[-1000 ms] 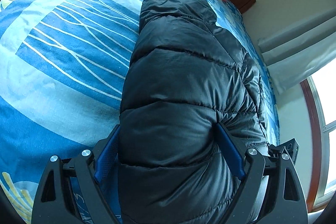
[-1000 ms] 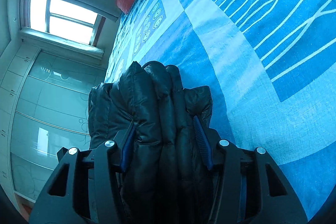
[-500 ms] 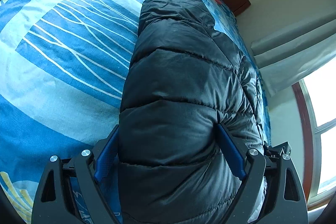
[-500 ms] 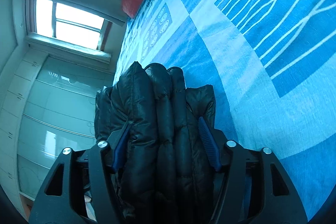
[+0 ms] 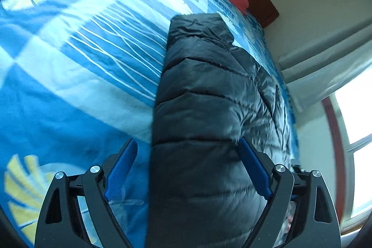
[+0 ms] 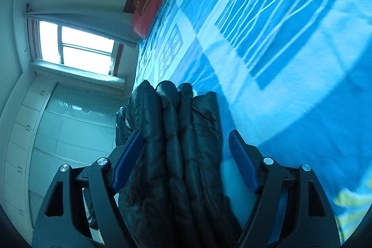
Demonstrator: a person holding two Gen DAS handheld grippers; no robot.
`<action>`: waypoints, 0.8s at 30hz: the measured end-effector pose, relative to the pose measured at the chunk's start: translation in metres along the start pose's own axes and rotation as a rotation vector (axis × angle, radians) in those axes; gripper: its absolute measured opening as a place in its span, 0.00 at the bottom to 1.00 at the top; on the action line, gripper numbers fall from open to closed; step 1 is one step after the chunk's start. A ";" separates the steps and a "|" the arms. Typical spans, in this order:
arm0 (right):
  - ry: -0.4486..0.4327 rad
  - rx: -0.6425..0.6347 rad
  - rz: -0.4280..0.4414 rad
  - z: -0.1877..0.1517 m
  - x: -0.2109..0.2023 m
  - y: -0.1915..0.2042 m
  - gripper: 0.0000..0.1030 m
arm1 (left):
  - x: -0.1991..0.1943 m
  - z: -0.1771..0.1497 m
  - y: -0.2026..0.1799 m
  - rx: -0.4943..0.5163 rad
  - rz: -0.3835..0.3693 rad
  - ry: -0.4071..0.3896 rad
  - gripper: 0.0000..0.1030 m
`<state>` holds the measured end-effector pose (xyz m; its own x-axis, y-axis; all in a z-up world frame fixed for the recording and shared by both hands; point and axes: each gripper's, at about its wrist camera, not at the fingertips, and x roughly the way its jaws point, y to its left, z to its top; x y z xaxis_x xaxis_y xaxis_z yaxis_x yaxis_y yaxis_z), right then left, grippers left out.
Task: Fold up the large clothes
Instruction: 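Open both tools and lift them away from the folded jacket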
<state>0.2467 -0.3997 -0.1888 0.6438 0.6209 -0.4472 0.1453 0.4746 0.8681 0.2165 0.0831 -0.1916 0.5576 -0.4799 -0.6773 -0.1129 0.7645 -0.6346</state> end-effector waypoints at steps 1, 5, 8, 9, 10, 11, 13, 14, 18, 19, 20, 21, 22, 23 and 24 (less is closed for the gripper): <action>-0.011 -0.010 -0.030 -0.004 -0.006 0.001 0.74 | -0.006 -0.004 -0.001 0.016 0.024 -0.011 0.85; -0.112 -0.149 -0.269 -0.029 -0.039 0.021 0.74 | -0.027 -0.024 -0.008 0.066 0.076 -0.042 0.85; -0.161 -0.257 -0.405 -0.054 -0.059 0.040 0.74 | -0.047 -0.040 -0.015 0.124 0.134 -0.085 0.85; -0.171 -0.288 -0.434 -0.060 -0.064 0.045 0.74 | -0.053 -0.047 -0.018 0.146 0.158 -0.102 0.85; -0.183 -0.332 -0.478 -0.071 -0.069 0.053 0.76 | -0.059 -0.052 -0.021 0.161 0.175 -0.113 0.85; -0.194 -0.370 -0.517 -0.080 -0.073 0.060 0.78 | -0.062 -0.058 -0.025 0.176 0.189 -0.122 0.85; -0.209 -0.438 -0.579 -0.096 -0.083 0.064 0.79 | -0.071 -0.071 -0.032 0.206 0.215 -0.134 0.85; -0.208 -0.463 -0.601 -0.102 -0.085 0.068 0.79 | -0.077 -0.078 -0.035 0.218 0.230 -0.142 0.85; -0.207 -0.544 -0.671 -0.136 -0.091 0.083 0.80 | -0.096 -0.102 -0.050 0.276 0.280 -0.181 0.85; -0.212 -0.554 -0.674 -0.144 -0.093 0.086 0.80 | -0.099 -0.106 -0.053 0.291 0.288 -0.189 0.85; -0.218 -0.564 -0.676 -0.149 -0.094 0.091 0.80 | -0.102 -0.111 -0.056 0.309 0.299 -0.200 0.85; -0.224 -0.574 -0.677 -0.154 -0.096 0.095 0.80 | -0.105 -0.115 -0.061 0.329 0.315 -0.215 0.85; -0.231 -0.583 -0.675 -0.158 -0.097 0.101 0.80 | -0.109 -0.119 -0.064 0.343 0.323 -0.225 0.85; -0.241 -0.594 -0.670 -0.162 -0.100 0.106 0.80 | -0.113 -0.124 -0.068 0.362 0.329 -0.237 0.85; -0.250 -0.603 -0.667 -0.167 -0.105 0.112 0.80 | -0.115 -0.127 -0.071 0.370 0.334 -0.244 0.85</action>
<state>0.0703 -0.3076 -0.0810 0.7211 -0.0157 -0.6926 0.1734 0.9720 0.1585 0.0558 0.0295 -0.1162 0.7203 -0.1057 -0.6856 -0.0441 0.9794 -0.1973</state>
